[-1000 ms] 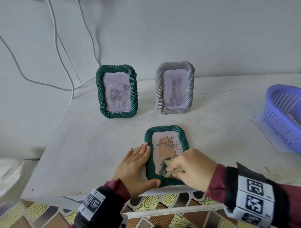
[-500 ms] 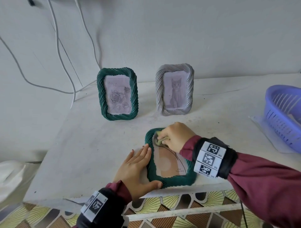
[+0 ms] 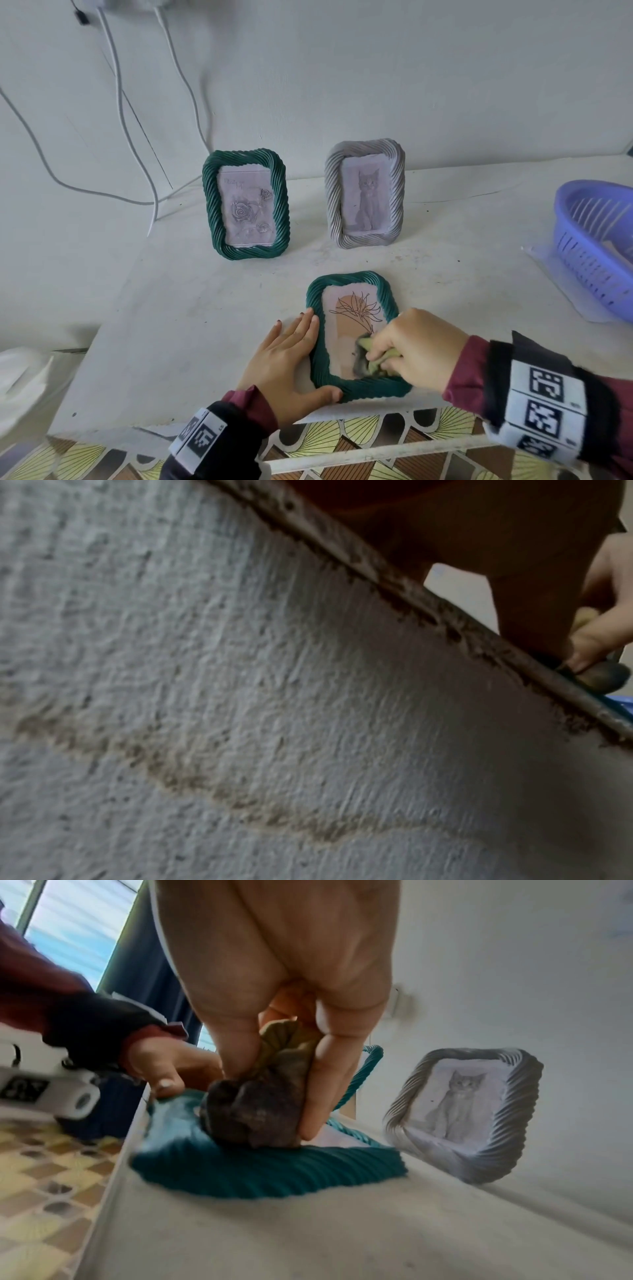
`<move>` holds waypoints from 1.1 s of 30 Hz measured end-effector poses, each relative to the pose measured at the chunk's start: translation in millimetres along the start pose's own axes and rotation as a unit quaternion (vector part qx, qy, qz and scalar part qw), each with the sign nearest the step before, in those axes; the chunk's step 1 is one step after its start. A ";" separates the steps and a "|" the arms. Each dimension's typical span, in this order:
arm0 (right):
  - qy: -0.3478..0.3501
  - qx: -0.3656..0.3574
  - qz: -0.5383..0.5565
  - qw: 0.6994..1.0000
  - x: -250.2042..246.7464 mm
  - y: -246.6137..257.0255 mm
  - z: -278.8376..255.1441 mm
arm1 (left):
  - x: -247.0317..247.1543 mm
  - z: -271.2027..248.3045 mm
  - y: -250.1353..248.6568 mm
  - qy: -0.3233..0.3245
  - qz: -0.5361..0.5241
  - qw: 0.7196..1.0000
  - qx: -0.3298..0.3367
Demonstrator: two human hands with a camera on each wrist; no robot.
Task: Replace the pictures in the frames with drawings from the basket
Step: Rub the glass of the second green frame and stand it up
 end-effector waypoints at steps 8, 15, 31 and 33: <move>-0.075 0.032 -0.017 0.997 -10.7 -12.4 34.4 | 3.4 0.1 4.2 -0.005 -0.007 1.000 0.008; -0.225 0.056 0.197 0.953 -14.4 -13.8 37.7 | -0.7 0.5 6.3 -0.082 -0.142 0.986 0.006; -0.222 -0.027 0.398 0.890 39.1 31.3 5.4 | -51.2 -2.2 46.8 -0.236 -0.431 0.846 -0.206; -0.254 -0.011 0.338 0.906 48.0 20.7 -0.5 | -64.4 -6.1 64.4 -0.200 -0.416 0.866 -0.193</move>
Point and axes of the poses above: each hand's wrist, its own z-axis towards the middle knuckle, its own x-axis out of the palm, y = z × x, the point moved 5 cm from there along z, towards the middle knuckle, and after that the axes turned 2 degrees about -y, right-handed, at the moved point
